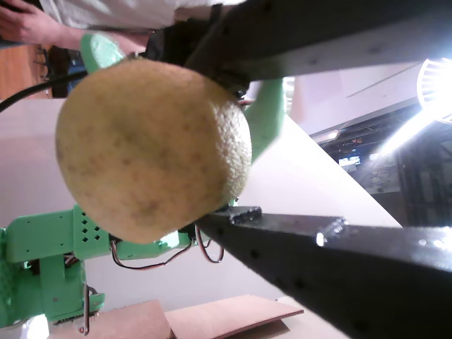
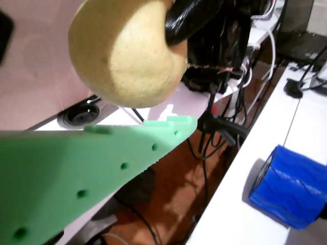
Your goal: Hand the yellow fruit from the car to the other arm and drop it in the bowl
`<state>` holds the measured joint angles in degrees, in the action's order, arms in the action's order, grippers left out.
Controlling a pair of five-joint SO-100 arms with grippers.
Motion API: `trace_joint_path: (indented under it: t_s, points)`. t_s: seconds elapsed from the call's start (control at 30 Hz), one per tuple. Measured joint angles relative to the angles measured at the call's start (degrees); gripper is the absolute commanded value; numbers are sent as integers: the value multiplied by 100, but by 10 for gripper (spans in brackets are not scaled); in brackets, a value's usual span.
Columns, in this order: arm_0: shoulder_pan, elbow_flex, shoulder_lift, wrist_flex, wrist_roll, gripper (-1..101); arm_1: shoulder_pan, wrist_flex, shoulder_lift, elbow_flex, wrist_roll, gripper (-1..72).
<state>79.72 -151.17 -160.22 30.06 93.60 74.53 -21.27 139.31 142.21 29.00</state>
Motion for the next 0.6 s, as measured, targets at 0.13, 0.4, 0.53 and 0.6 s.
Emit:
trace_joint_path:
  t_s: [0.13,0.4,0.53,0.6]
  points:
    - [-9,0,0,0,0,-1,62,-88,220,0,-114,317]
    - [26,0,-35,0,0,-1,185,-123,229,0,-554,328]
    - [35,0,-44,0,0,-1,185,-141,229,0,-712,332]
    - [35,0,-53,0,0,-1,185,-141,229,0,-782,332]
